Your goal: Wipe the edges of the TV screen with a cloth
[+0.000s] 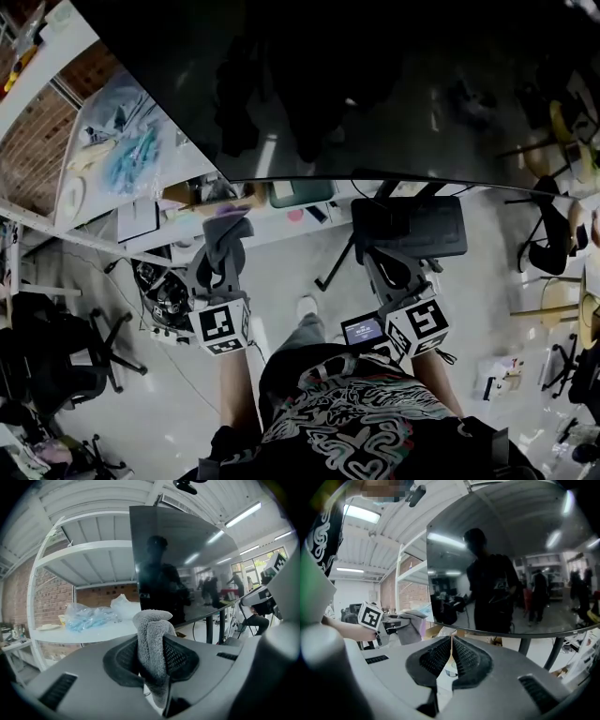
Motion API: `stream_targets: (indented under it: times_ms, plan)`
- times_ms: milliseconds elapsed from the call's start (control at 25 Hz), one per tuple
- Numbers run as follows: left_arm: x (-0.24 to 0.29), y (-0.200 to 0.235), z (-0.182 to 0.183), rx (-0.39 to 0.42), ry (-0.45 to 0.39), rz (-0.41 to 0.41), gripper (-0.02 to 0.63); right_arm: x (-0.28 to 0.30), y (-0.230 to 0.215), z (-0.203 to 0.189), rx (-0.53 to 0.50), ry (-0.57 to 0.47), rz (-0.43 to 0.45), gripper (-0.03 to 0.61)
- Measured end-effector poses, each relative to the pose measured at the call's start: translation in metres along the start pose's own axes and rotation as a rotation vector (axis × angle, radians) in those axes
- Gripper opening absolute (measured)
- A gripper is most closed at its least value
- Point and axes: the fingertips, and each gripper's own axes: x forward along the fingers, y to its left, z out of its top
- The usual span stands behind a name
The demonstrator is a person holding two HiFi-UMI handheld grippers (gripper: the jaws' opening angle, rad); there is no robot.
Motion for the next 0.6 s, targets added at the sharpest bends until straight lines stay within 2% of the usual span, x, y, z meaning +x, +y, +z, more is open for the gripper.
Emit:
stream_targets:
  times_ms: [280, 600]
  plan:
    - [0.034, 0.025, -0.006, -0.002, 0.001, -0.022, 0.077, 0.066, 0.009, 0.013, -0.052, 0.028, 0.012, 0.035]
    - [0.06, 0.037, -0.016, 0.005, 0.002, -0.046, 0.077, 0.093, 0.01, 0.017, -0.055, 0.043, -0.012, 0.034]
